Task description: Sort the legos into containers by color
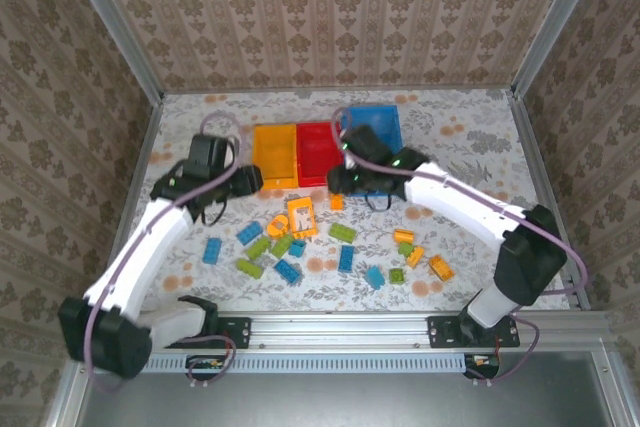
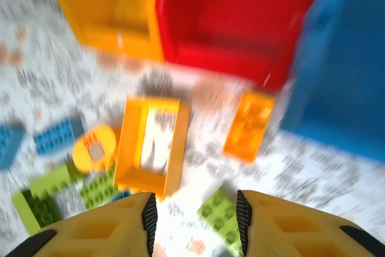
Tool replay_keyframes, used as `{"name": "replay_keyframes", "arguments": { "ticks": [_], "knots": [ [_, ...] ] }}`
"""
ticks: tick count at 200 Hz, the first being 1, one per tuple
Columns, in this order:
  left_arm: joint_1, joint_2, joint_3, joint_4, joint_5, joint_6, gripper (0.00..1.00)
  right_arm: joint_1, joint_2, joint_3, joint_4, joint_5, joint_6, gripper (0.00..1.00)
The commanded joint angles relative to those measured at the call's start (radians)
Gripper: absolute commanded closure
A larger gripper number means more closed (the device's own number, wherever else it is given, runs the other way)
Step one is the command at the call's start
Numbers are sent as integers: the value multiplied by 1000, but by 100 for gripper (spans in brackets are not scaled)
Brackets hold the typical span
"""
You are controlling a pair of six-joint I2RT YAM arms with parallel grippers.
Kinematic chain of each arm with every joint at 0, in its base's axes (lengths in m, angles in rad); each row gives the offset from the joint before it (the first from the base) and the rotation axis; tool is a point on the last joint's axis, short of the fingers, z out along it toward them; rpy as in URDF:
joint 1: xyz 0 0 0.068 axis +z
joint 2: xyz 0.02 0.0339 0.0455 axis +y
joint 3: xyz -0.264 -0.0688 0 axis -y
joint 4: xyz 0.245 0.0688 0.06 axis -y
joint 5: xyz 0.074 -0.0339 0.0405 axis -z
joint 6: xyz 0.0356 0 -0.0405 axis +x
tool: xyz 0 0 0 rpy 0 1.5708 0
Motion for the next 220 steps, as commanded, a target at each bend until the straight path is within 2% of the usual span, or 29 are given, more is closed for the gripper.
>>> {"name": "replay_keyframes", "arguments": {
  "ticks": [1,29,46,53,139,172,191,220],
  "knots": [
    [-44,-167,-145,58,14,-111,40,35,61,-63,97,-24,121,58],
    [-66,-358,-287,37,32,-191,35,88,152,-58,123,-34,167,59],
    [-66,-418,-324,4,34,-212,35,106,199,-40,122,-24,184,60],
    [-95,-432,-332,-5,35,-218,35,108,220,-28,116,-18,194,60],
    [-103,-437,-330,-3,80,-201,35,112,370,92,88,22,221,67],
    [-105,-458,-323,-25,81,-195,35,120,352,112,74,56,225,67],
    [-105,-470,-318,-34,73,-192,35,124,325,120,67,72,230,65],
    [-107,-477,-321,-35,72,-189,34,126,342,133,69,40,249,56]
  ]
}}
